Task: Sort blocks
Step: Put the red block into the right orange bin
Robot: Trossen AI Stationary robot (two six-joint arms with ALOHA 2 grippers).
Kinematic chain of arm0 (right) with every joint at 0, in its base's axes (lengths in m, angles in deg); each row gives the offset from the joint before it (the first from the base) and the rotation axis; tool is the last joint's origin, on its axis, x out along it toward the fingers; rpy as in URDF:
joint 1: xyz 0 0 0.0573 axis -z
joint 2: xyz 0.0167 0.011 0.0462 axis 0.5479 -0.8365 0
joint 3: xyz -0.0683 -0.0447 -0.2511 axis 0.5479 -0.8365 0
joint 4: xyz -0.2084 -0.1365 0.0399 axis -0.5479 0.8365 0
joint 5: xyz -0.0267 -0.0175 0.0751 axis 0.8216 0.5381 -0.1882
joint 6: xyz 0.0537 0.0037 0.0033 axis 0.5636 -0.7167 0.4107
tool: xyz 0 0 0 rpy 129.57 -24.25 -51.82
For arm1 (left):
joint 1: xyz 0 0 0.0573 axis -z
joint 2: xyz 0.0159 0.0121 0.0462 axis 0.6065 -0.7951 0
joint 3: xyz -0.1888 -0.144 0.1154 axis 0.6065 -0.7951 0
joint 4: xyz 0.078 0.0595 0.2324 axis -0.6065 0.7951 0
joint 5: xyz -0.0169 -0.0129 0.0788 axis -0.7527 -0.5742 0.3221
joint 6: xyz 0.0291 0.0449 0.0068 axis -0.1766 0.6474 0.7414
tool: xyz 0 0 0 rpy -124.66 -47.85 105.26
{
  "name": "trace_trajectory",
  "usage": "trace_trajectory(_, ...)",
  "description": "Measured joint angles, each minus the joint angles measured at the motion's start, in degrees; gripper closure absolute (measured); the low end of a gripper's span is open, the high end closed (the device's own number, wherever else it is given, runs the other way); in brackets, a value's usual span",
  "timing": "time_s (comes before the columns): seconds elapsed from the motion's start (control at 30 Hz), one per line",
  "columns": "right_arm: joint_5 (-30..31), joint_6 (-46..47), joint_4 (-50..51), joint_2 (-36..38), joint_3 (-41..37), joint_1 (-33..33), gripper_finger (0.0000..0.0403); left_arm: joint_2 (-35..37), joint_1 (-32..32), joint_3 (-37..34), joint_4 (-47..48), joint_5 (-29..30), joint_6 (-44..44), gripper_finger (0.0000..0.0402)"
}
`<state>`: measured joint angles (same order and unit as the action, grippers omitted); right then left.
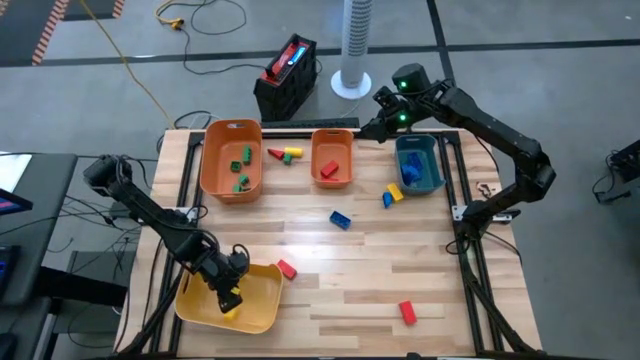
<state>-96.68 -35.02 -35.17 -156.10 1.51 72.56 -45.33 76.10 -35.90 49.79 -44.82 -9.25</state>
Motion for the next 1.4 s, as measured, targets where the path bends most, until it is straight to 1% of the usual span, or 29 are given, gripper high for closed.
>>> trace_trajectory(0.1, 0.0, 0.0, 0.0, 0.0, 0.0, 0.0, 0.0126, 0.4, -0.5, 0.4, 0.6, -0.9, -0.3, 0.0225)
trace_trajectory(0.23, 0.3, 0.1, 0.0, 0.0, 0.0, -0.3, 0.0126, 1.9, -3.3, 4.1, 1.7, -1.1, 3.5, 0.0224)
trace_trajectory(0.37, 3.3, -2.9, 0.0, 0.0, 0.0, -3.1, 0.0126, 1.9, -9.0, 9.5, 9.2, -0.8, 8.2, 0.0224)
trace_trajectory(0.47, 3.6, -8.5, -0.3, 0.0, 0.0, -7.8, 0.0126, 1.9, -14.7, 13.5, 15.3, -0.8, 13.8, 0.0224)
trace_trajectory(0.6, 6.4, -16.4, -0.7, -0.9, 0.0, -16.2, 0.0126, 1.9, -21.9, 16.5, 21.3, 0.8, 22.0, 0.0224)
trace_trajectory(0.7, 7.1, -16.8, -2.2, -3.0, 0.0, -20.9, 0.0126, 1.9, -26.8, 16.7, 21.7, 0.6, 27.7, 0.0223)
trace_trajectory(0.77, 7.5, -16.7, -3.3, -4.5, 0.0, -24.0, 0.0126, 1.6, -29.9, 16.7, 20.8, -0.2, 29.7, 0.0223)
trace_trajectory(0.83, 8.3, -15.3, -5.0, -6.0, 0.0, -27.2, 0.0126, 1.1, -32.9, 16.7, 20.4, -1.8, 30.4, 0.0223)
trace_trajectory(0.9, 10.5, -12.9, -6.4, -7.7, 0.0, -30.8, 0.0126, 0.8, -34.6, 16.7, 20.6, -2.5, 31.1, 0.0223)
trace_trajectory(1.03, 19.4, -8.7, -9.7, -11.2, 0.0, -37.9, 0.0126, 0.9, -36.2, 16.7, 20.6, -2.8, 33.7, 0.0223)
trace_trajectory(1.17, 27.3, -2.4, -15.1, -15.3, 0.0, -43.2, 0.0126, 0.9, -36.4, 16.7, 20.8, -2.8, 37.5, 0.0223)
trace_trajectory(1.3, 30.4, 4.3, -20.8, -19.8, 0.0, -47.1, 0.0126, 0.9, -35.5, 16.7, 21.4, -4.1, 40.6, 0.0223)
trace_trajectory(1.4, 31.6, 8.2, -25.7, -23.2, 0.1, -49.9, 0.0126, 1.5, -34.1, 16.7, 21.4, -3.1, 42.3, 0.0223)
